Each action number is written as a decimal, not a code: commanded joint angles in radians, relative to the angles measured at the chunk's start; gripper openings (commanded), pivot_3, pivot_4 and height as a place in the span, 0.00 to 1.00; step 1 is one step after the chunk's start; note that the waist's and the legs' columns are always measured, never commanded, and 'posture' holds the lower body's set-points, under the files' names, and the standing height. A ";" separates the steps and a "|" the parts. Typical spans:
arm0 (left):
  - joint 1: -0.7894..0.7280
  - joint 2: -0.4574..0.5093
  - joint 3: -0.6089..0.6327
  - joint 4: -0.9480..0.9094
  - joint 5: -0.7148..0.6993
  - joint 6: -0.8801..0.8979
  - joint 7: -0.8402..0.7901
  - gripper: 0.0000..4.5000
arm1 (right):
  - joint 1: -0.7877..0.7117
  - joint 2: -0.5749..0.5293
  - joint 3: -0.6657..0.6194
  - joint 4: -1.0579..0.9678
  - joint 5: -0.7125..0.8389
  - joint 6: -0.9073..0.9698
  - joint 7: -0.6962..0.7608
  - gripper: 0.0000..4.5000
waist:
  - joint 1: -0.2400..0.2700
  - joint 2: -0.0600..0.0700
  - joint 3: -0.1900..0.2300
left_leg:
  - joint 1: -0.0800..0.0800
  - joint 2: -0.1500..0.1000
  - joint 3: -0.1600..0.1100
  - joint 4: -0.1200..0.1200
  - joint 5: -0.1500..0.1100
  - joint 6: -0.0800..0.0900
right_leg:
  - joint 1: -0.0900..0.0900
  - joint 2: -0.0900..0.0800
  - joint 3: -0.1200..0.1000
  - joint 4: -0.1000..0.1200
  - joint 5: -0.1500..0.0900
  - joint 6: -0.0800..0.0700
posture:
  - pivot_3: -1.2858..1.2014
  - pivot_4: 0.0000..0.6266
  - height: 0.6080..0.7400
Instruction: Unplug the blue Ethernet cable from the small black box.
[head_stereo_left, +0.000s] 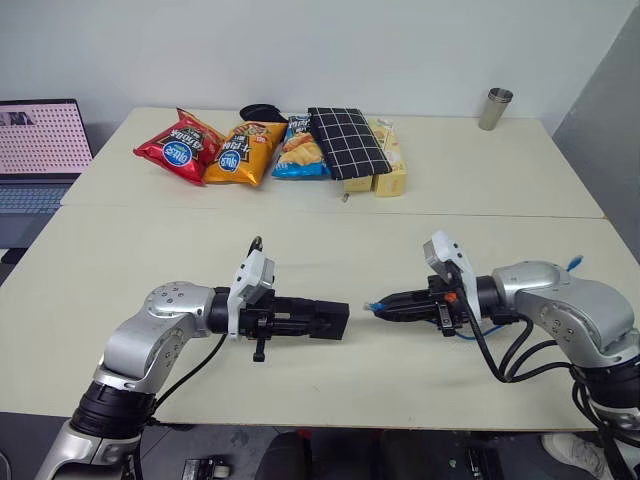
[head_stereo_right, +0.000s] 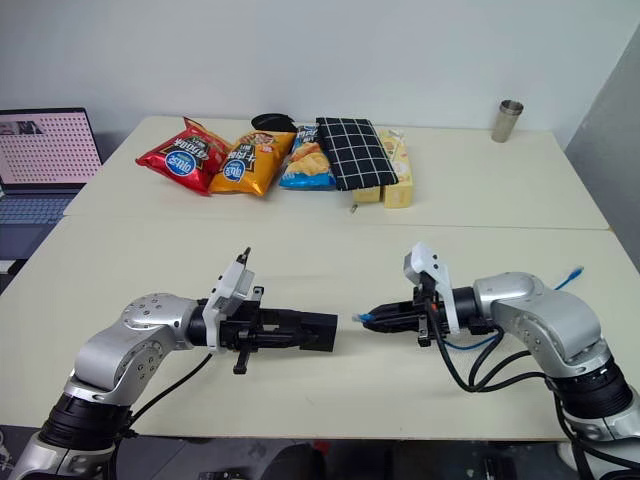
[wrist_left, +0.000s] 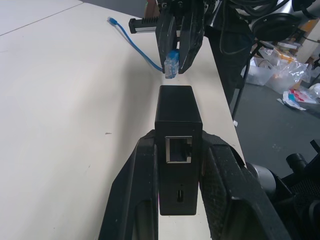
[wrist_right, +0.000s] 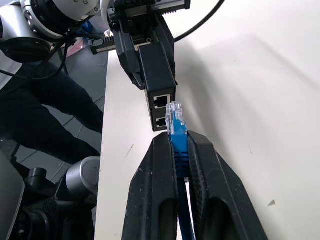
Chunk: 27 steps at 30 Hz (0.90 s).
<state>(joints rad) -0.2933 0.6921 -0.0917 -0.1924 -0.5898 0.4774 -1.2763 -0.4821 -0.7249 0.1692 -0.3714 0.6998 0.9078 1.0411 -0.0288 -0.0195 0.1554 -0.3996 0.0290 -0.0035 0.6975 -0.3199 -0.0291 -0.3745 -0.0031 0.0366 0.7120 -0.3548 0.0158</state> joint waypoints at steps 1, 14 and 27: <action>-0.004 0.002 0.021 -0.016 -0.003 -0.008 0.007 0.17 | 0.000 0.010 -0.028 -0.016 -0.008 -0.031 -0.020 0.00 | 0.000 0.000 0.000 | 0.000 0.000 0.000 0.000 0.000 0.000 | 0.000 0.000 0.000 0.000 0.000 0.000 | 0.52 0.24 1.00; 0.003 -0.044 0.086 0.024 0.039 -0.009 0.202 0.17 | -0.118 0.173 0.067 0.610 -0.609 -0.509 -0.468 0.16 | -0.002 0.000 0.000 | -0.001 0.000 0.003 0.000 0.002 -0.004 | -0.003 0.000 0.002 0.001 0.000 0.000 | 0.52 0.24 1.00; -0.127 -0.188 0.218 0.372 0.281 -0.308 0.620 0.17 | -0.046 0.101 -0.028 0.275 -0.444 -0.397 -0.219 0.76 | 0.000 0.000 0.000 | -0.002 0.001 0.004 0.000 0.002 -0.004 | -0.005 0.000 0.002 0.002 0.000 0.000 | 0.52 0.24 1.00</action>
<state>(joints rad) -0.3987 0.5136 0.0838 0.1453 -0.3357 0.2450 -0.7090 -0.5231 -0.6119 0.1875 0.0045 0.2011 0.4940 0.7807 -0.0287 -0.0192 0.1556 -0.4014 0.0296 0.0005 0.6972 -0.3178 -0.0328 -0.3792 -0.0033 0.0387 0.7141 -0.3548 0.0158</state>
